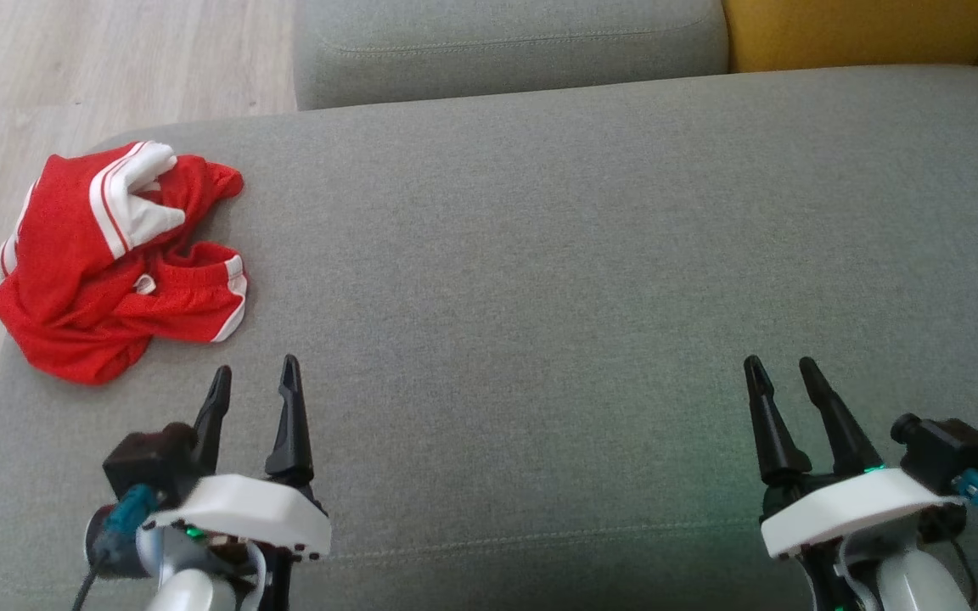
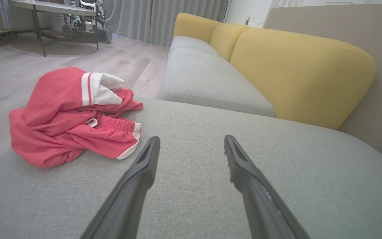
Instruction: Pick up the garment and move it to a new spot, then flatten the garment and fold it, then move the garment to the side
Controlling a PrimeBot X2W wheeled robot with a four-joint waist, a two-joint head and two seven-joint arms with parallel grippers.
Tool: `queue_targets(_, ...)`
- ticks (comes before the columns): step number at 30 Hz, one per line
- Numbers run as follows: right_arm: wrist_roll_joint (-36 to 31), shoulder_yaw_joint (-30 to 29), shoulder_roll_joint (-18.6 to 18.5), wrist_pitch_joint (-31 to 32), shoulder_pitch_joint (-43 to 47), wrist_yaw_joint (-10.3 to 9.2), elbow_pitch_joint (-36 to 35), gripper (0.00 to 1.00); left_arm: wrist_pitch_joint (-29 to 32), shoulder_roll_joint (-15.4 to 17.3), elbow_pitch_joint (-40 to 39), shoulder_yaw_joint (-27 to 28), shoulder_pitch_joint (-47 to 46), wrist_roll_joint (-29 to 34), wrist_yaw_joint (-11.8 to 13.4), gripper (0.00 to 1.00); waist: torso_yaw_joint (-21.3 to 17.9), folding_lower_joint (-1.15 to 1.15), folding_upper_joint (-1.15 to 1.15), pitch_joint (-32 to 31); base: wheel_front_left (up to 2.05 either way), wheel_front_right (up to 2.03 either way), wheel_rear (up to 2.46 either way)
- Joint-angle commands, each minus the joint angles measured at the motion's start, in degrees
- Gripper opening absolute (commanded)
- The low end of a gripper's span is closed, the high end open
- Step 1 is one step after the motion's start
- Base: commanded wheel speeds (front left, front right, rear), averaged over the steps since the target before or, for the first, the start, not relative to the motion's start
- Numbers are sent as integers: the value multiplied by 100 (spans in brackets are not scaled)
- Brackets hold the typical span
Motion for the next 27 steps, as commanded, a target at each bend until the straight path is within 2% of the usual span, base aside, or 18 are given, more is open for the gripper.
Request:
queue_targets(1,-312,107,-66,-126,-353,0,-285,100,-114,150,-286,68,-353,248,117,100,-9,0,0,9,0,0,0)
queue_targets(12,-1173,-144,-72,-295,-354,0,-316,100,-285,247,-376,-128,-320,844,362,100,-35,0,0,27,0,0,0)
queue_targets(17,-1569,-166,-75,-380,-346,0,-327,100,-370,245,-342,-154,-278,1054,286,100,-21,0,0,19,0,0,0)
queue_targets(27,-2288,-94,-82,-549,-345,0,-336,100,-540,188,-422,-126,-180,1758,287,100,-16,0,0,-17,0,0,0)
